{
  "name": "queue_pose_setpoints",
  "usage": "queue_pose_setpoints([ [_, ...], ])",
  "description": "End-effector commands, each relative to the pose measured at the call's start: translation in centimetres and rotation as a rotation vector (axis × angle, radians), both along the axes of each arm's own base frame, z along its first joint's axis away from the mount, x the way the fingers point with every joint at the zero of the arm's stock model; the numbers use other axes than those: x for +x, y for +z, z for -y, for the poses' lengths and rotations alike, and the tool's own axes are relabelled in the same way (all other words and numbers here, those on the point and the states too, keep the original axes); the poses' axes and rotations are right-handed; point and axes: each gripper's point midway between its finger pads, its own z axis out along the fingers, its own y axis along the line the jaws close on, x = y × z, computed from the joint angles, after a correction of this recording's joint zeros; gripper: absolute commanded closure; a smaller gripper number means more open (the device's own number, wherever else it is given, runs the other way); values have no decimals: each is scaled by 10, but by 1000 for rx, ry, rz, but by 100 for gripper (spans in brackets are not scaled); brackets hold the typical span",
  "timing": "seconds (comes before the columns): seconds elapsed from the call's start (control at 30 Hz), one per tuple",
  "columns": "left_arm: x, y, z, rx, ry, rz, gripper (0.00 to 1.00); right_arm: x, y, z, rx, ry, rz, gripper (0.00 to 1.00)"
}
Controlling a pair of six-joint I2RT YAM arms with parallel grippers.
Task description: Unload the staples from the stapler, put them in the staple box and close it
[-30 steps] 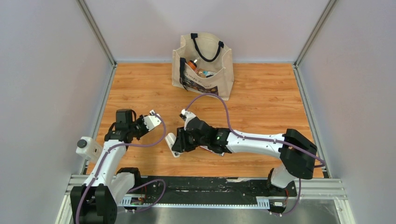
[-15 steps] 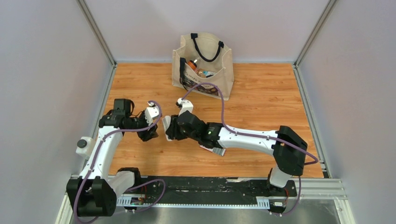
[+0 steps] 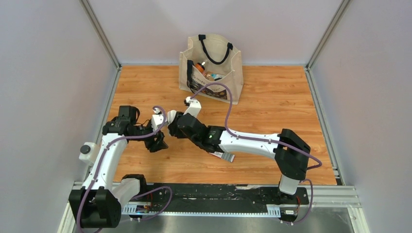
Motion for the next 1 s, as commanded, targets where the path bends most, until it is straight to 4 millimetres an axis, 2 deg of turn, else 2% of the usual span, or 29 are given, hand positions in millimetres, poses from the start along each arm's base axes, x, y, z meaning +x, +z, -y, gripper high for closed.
queue_pose_setpoints([
  [0.0, 9, 14, 16, -116, -10, 25, 34, 1, 39, -13, 230, -72, -11, 100],
  [0.23, 21, 13, 17, -132, 25, 19, 35, -13, 59, -23, 302, -41, -18, 100],
  [0.37, 27, 14, 16, -128, 42, 57, 41, -20, 58, -25, 311, -29, -34, 100],
  [0.47, 28, 13, 14, -113, 47, 81, 48, -27, 56, -27, 319, -11, -50, 100],
  [0.7, 26, 7, 8, -68, 30, 95, 69, -36, 47, -17, 309, 3, -70, 100],
  [0.87, 35, 10, 3, -34, 57, 129, 81, -46, 47, -20, 316, 70, -78, 100],
  [0.97, 42, 11, -4, 7, 73, 169, 82, -56, 42, -18, 301, 125, -89, 100],
])
